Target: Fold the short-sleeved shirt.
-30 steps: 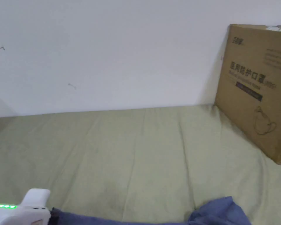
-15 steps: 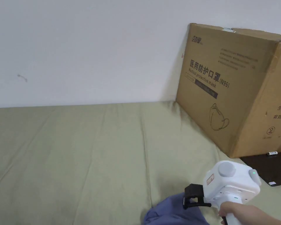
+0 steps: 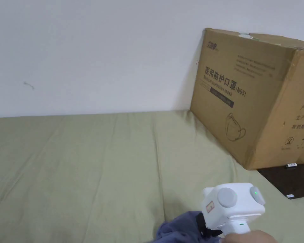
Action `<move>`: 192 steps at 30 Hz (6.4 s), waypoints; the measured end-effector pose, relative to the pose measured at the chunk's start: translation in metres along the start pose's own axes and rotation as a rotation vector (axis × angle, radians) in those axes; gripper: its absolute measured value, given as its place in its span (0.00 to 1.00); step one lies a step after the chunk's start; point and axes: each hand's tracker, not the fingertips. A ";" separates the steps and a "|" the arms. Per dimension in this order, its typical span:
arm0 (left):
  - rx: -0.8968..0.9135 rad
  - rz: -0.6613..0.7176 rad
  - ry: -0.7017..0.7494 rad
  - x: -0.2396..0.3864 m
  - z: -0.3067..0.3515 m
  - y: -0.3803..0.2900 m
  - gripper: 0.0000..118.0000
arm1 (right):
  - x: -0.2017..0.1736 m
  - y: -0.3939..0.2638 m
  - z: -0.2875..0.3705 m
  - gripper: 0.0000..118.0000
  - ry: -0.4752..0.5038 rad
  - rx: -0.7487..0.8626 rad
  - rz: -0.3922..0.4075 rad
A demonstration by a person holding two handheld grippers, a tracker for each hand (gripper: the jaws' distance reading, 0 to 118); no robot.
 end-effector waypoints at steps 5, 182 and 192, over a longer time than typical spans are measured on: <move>0.071 0.010 -0.018 0.005 0.053 0.005 0.02 | 0.014 -0.015 0.100 0.02 0.076 0.194 -0.060; 0.107 0.123 -0.118 0.079 0.155 -0.181 0.03 | 0.115 -0.288 0.191 0.01 0.230 0.154 -0.322; -0.033 0.259 -0.094 0.042 0.076 -0.091 0.03 | 0.093 -0.145 0.150 0.01 0.248 0.186 -0.385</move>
